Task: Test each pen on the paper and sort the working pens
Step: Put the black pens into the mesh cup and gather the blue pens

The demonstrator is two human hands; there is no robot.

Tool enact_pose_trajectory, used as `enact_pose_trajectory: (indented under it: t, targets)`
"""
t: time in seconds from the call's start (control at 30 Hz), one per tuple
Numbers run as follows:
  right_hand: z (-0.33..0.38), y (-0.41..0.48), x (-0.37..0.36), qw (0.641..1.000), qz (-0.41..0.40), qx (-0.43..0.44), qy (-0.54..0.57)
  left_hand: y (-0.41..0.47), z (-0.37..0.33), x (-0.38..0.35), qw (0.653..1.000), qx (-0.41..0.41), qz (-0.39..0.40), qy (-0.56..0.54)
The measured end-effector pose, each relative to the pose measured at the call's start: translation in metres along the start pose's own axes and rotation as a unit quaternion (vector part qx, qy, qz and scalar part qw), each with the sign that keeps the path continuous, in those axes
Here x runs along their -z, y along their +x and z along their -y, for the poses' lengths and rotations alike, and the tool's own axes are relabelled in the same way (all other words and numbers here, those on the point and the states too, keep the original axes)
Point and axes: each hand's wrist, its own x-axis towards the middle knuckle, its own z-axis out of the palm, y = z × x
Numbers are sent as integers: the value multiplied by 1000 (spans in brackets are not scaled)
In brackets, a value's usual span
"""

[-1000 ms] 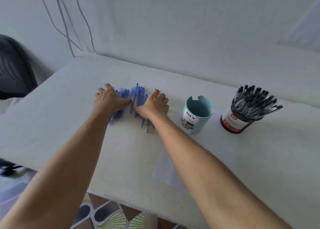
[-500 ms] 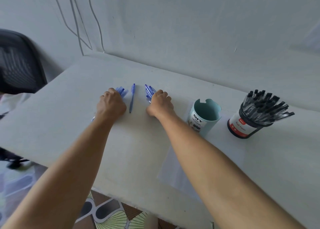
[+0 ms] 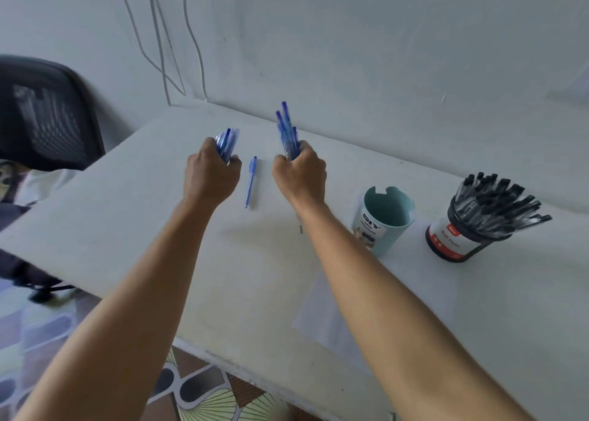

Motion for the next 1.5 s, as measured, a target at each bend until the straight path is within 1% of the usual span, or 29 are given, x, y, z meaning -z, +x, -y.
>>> enact_pose_trajectory:
  t: [0.03, 0.1, 0.17, 0.2, 0.3, 0.4, 0.47, 0.5, 0.53, 0.6, 0.67, 0.73, 0.83, 0.93, 0.97, 1.03, 1.1, 1.13, 1.2, 1.27, 1.4, 1.47, 1.5]
  targets:
    - [2, -1, -2, 999, -30, 28, 33, -3, -3, 1, 999, -18, -24, -35]
    - [3, -5, -4, 987, -86, 110, 84, -10, -7, 3, 988, -52, -96, -114]
    - [-2, -11, -8, 969, -126, 180, 116, -17, -6, 3, 968, -61, -157, -184]
    - [-7, -13, -10, 963, -136, 191, 130, -20, -3, 1, 962, -52, -168, -210]
    - [-23, -16, -17, 969, -125, 152, 149, -27, 10, -9, 957, 7, -151, -249]
    - [-42, -18, -24, 978, -100, 114, 142, -32, 22, -20, 966, 45, -100, -235]
    - [-49, -17, -27, 982, -85, 89, 140, -28, 23, -27, 974, 40, -70, -213]
    - [-51, -15, -28, 983, -85, 74, 145, -24, 21, -29, 981, 32, -56, -183]
    - [-51, -13, -28, 982, -94, 58, 151, -18, 19, -31, 989, 26, -35, -139]
    - [-49, -9, -25, 980, -119, 36, 158, -6, 16, -36, 999, 28, 33, -30]
    - [-47, -7, -22, 977, -135, 21, 163, 1, 12, -42, 993, 42, 90, 59]
    - [-47, -7, -17, 976, -137, 0, 167, 1, 7, -45, 985, 45, 116, 120]
    - [-46, -7, -9, 977, -129, -38, 164, 1, -2, -46, 976, 30, 146, 160]
    - [-41, -12, 1, 977, -122, -45, 166, -3, -13, -44, 971, 17, 174, 160]
    - [-39, -15, 3, 978, -120, -41, 164, -6, -17, -43, 973, 18, 178, 145]
    - [-36, -22, 8, 979, -122, -31, 159, -15, -27, -38, 980, 33, 179, 80]
    - [-33, -28, 13, 978, -129, -16, 162, -26, -40, -31, 982, 61, 174, -28]
    - [-30, -32, 16, 977, -133, -6, 164, -32, -47, -28, 977, 76, 172, -100]
    - [-26, -37, 25, 974, -151, 11, 167, -44, -61, -26, 950, 96, 168, -246]
    - [-18, -42, 39, 969, -176, 28, 170, -55, -76, -25, 921, 89, 159, -345]
    - [-6, -44, 71, 961, -202, 39, 187, -73, -106, -18, 886, 78, 122, -441]
    - [-3, -43, 91, 956, -221, 44, 188, -82, -124, -16, 860, 67, 130, -489]
    - [-4, -41, 101, 954, -229, 43, 186, -86, -133, -16, 853, 54, 132, -502]
